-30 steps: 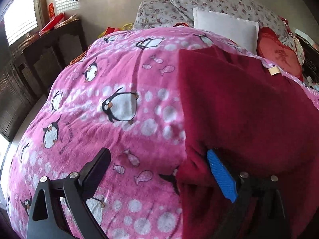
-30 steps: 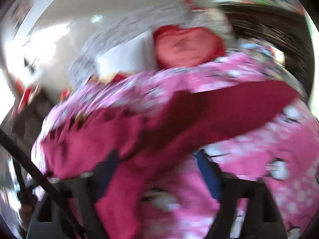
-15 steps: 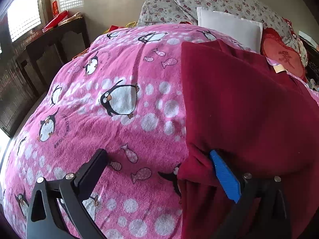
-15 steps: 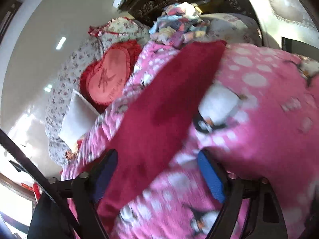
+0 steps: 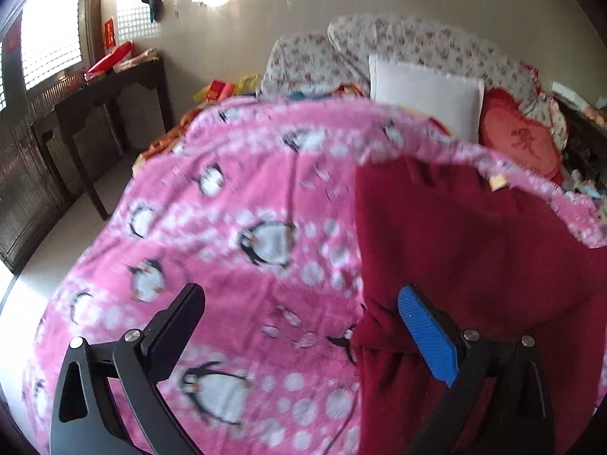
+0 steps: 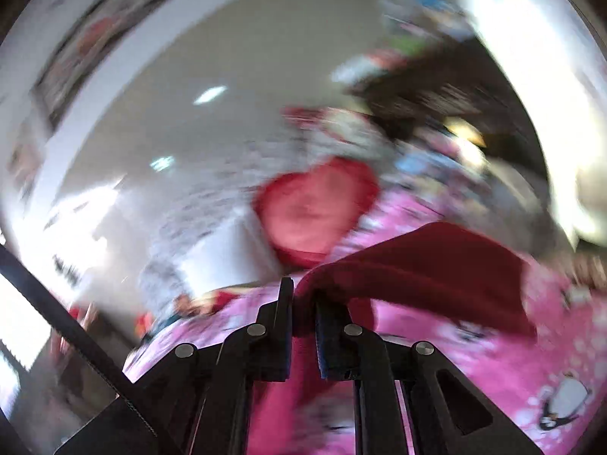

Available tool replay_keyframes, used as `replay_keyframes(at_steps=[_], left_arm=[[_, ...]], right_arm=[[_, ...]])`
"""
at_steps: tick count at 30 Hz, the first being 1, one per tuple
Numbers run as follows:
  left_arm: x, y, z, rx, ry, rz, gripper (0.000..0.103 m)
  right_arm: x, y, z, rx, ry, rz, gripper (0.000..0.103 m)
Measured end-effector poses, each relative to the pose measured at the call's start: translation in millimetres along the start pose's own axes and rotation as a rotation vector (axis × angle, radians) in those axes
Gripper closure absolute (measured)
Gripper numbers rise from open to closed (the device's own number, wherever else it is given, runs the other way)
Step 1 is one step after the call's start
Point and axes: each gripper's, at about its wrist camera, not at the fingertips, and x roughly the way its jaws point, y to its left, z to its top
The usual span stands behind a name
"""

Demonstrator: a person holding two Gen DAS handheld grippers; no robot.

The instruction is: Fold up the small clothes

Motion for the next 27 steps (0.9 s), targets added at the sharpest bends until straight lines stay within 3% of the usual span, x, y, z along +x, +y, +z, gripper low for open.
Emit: replay_keyframes(at_steps=[3, 5, 9, 11, 13, 14, 15, 17, 20, 23, 27], left_arm=[[-23, 27, 6, -0.036, -0.041, 0.006, 0.001], [-29, 42, 8, -0.064, -0.051, 0.018, 0.001], [-25, 66, 3, -0.117, -0.037, 0.044, 0.001], [-17, 70, -1, -0.135, -0.013, 0.041, 0.001], [-9, 73, -5, -0.143, 0.014, 0.032, 0.001], [-7, 71, -7, -0.137, 0.021, 0.027, 0.001], [-5, 69, -9, -0.124, 0.024, 0.018, 0.001], [-3, 61, -11, -0.097, 0.022, 0.008, 0.001], [-1, 47, -9, -0.076, 0.027, -0.036, 0.001], [-4, 37, -8, -0.057, 0.036, -0.113, 0.001], [-22, 38, -12, -0.063, -0.040, -0.158, 0.000]], right_arm=[[11, 99, -18, -0.182, 0.068, 0.152, 0.092], [28, 160, -49, -0.290, 0.156, 0.257, 0.092], [76, 246, -146, -0.457, 0.368, 0.397, 0.091], [109, 269, -203, -0.517, 0.511, 0.393, 0.087], [136, 274, -243, -0.520, 0.675, 0.395, 0.063], [141, 269, -253, -0.496, 0.717, 0.403, 0.053], [139, 263, -255, -0.485, 0.718, 0.407, 0.053], [127, 249, -243, -0.495, 0.669, 0.379, 0.049], [108, 217, -211, -0.487, 0.580, 0.342, 0.035], [94, 181, -187, -0.494, 0.514, 0.242, 0.034], [89, 137, -169, -0.419, 0.516, 0.175, 0.034]])
